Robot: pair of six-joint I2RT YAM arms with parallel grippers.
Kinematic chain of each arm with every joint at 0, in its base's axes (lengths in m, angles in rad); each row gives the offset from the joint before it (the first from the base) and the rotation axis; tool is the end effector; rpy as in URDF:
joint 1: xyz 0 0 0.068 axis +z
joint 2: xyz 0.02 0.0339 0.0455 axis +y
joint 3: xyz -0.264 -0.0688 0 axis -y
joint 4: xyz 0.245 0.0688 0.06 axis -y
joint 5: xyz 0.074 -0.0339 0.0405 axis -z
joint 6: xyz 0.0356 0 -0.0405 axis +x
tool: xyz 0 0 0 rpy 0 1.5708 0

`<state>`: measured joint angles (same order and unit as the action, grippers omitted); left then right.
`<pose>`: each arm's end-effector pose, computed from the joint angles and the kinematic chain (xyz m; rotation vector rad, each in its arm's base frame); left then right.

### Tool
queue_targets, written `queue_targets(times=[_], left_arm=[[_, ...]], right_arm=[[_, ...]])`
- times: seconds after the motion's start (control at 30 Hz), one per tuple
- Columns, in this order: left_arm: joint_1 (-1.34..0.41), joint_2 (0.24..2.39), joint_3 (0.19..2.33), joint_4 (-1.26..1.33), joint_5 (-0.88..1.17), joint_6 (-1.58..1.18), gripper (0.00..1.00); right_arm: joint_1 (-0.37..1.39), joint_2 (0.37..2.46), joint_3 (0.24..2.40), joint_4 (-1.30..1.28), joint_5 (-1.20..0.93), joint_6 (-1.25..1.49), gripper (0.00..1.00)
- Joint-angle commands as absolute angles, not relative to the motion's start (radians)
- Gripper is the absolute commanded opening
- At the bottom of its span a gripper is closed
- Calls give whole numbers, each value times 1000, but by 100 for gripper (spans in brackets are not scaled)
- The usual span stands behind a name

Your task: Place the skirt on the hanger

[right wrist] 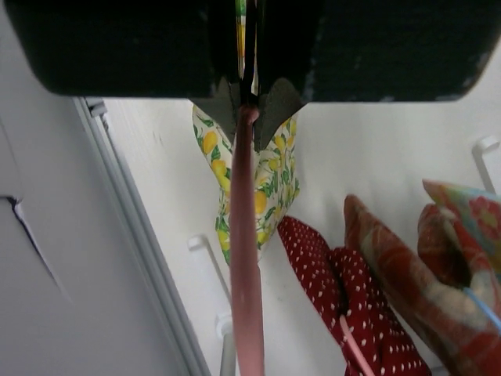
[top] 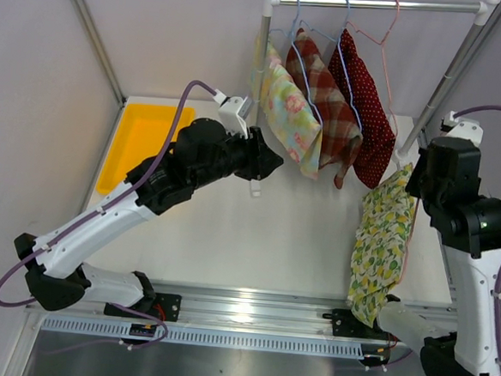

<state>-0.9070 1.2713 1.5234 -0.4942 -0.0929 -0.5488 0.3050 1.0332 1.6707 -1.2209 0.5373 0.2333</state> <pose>0.1694 -0.2111 0.4587 0.2726 1.8971 -0.9314 0.1326 0.0226 0.4767 0.2301 2.0605 -0.2508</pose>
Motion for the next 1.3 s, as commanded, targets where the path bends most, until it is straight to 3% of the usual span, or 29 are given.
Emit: queue_targets(times=[0.0,0.37,0.6,0.9,1.03,1.27], left_arm=[[-893,1217,1499,-462,-46,-534,43],[-890,1077,1319,-445,35,-534,43],[-891,1023,1250,-448,75,-525,43],[-890,1017,1250,-454,115,-505,43],[-890,1012,1261,-476,104,-485,43],[-890,994,1253,-489,104,-476,43]], right_arm=[[180,1046,1692,-1028,294,85,0],[-274,1222,1843,-776,-311,149,0],[-296,1348,2032,-805,-442,153,0],[-284,1423,2146,-830,-474,144,0],[-174,1433,2177,-851,-350,91,0],[-170,1493,2204,-812,-207,104,0]])
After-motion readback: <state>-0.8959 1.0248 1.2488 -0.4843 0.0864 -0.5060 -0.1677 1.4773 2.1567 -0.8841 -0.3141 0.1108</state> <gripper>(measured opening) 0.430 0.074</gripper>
